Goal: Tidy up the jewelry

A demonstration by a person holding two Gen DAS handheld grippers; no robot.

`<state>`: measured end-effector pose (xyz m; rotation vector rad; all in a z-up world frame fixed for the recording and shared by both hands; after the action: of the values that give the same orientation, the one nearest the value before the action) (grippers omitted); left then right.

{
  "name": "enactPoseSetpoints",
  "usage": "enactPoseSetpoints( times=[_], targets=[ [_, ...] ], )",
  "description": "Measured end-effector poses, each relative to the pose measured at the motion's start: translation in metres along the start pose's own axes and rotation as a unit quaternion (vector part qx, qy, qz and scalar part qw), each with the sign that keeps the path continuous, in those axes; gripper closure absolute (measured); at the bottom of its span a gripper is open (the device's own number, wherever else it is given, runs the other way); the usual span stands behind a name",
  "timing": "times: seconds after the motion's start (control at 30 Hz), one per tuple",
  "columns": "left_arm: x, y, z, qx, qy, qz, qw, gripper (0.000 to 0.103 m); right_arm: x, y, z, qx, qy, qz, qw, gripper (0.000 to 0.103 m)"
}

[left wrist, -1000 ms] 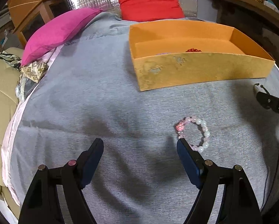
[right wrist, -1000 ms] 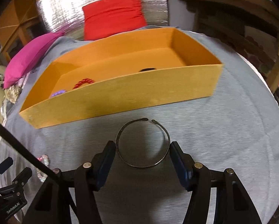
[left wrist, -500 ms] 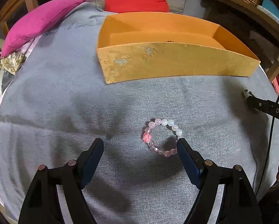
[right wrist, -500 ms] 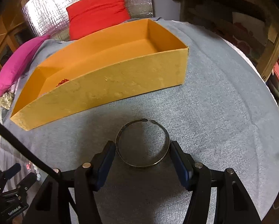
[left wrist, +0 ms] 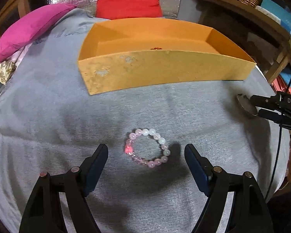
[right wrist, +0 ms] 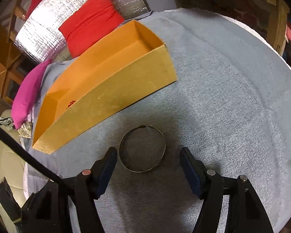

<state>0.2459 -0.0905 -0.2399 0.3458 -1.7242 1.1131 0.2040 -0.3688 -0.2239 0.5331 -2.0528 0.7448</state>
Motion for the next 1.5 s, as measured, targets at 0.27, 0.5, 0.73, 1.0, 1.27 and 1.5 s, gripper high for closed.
enactPoseSetpoints(
  times=[0.27,0.5,0.73,1.0,1.27,1.5],
  targets=[
    [-0.011,0.005,0.006,-0.010,-0.005,-0.013,0.9999,0.022,-0.002,0.004,-0.004,0.010,0.009,0.005,1.000,0.033],
    [-0.004,0.006,0.020,-0.018,-0.004,0.002,0.9998,0.050,-0.007,0.004,-0.011,0.020,0.017,0.009,1.000,0.033],
    [0.005,0.002,0.015,-0.014,0.006,0.015,0.9998,0.072,-0.009,0.007,-0.014,0.038,0.031,0.017,0.999,0.033],
    [0.007,-0.004,0.018,-0.021,0.012,0.026,0.9994,0.080,-0.013,0.008,-0.015,0.061,0.046,0.024,0.997,0.032],
    [0.003,-0.004,0.019,-0.023,0.003,0.021,0.9995,0.079,-0.015,0.014,-0.020,0.089,0.066,0.042,0.993,0.032],
    [0.006,-0.007,0.013,-0.031,-0.006,0.024,0.9992,0.067,0.001,0.002,-0.019,0.070,0.033,0.044,0.996,0.032]
  ],
)
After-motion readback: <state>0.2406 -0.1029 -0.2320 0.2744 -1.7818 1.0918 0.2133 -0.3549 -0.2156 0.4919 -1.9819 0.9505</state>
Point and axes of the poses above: each gripper's, at about its wrist camera, not at the fingertips, and x roughly against the way its jaws point, z to its right, y to its underside, the point moved 8 cm from there along -x, roughly the way its jaws point, and after that the axes turned 14 degrees about -x, right-handed, at the moved point
